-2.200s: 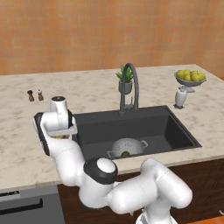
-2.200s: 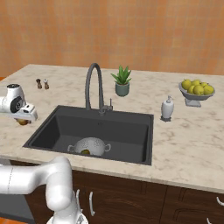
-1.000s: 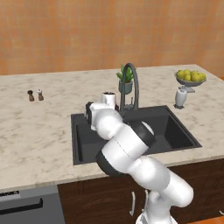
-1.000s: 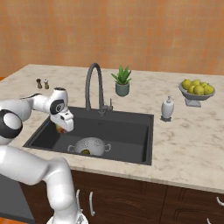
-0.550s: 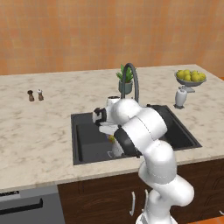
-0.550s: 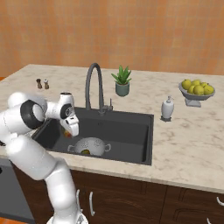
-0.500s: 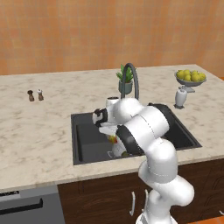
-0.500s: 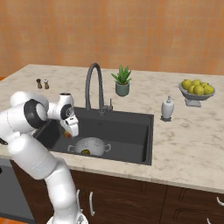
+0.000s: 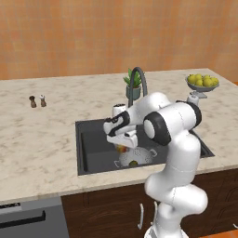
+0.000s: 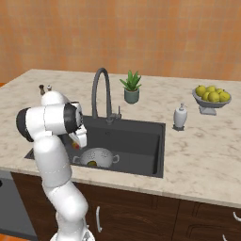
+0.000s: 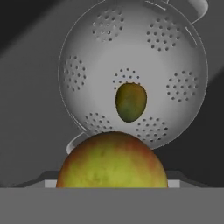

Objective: Put the colander in the sink, put the mango, apple in the colander, and turn on the sink faucet and pour water over the colander.

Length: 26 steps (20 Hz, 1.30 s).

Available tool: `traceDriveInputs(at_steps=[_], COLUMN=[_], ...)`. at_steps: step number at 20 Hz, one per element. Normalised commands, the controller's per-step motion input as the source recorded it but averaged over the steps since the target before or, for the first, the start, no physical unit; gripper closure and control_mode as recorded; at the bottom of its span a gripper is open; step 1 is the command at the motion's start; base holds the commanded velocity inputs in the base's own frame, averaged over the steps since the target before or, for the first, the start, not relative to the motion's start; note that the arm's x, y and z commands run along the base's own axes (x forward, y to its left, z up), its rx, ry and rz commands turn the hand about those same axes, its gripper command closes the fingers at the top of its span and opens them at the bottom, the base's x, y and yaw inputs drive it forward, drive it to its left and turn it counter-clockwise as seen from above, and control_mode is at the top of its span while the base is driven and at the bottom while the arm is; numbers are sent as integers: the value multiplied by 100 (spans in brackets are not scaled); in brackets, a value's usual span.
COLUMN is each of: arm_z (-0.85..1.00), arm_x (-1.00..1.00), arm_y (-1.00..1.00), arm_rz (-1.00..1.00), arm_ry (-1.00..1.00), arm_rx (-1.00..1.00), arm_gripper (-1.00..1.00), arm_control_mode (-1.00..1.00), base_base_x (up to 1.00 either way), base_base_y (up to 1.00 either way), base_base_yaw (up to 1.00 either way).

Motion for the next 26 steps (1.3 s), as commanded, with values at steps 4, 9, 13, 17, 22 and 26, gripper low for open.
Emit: traceDriveInputs(at_steps=[4, 9, 13, 17, 22, 26], arm_z=[0, -9, -42, -45, -42, -33], arm_x=[0, 2, 6, 9, 6, 8], arm_y=[-12, 0, 0, 0, -1, -4], arm_rz=[0, 0, 0, 0, 0, 0], arm_ry=[0, 0, -1, -3, -5, -3], arm_rx=[0, 0, 0, 0, -1, 0], arm_gripper=[100, 100, 100, 100, 100, 100], arm_control_mode=[-100, -100, -100, -100, -100, -100], base_base_x=[0, 0, 0, 0, 0, 0], base_base_y=[0, 0, 0, 0, 0, 0], base_base_yaw=[0, 0, 0, 0, 0, 0])
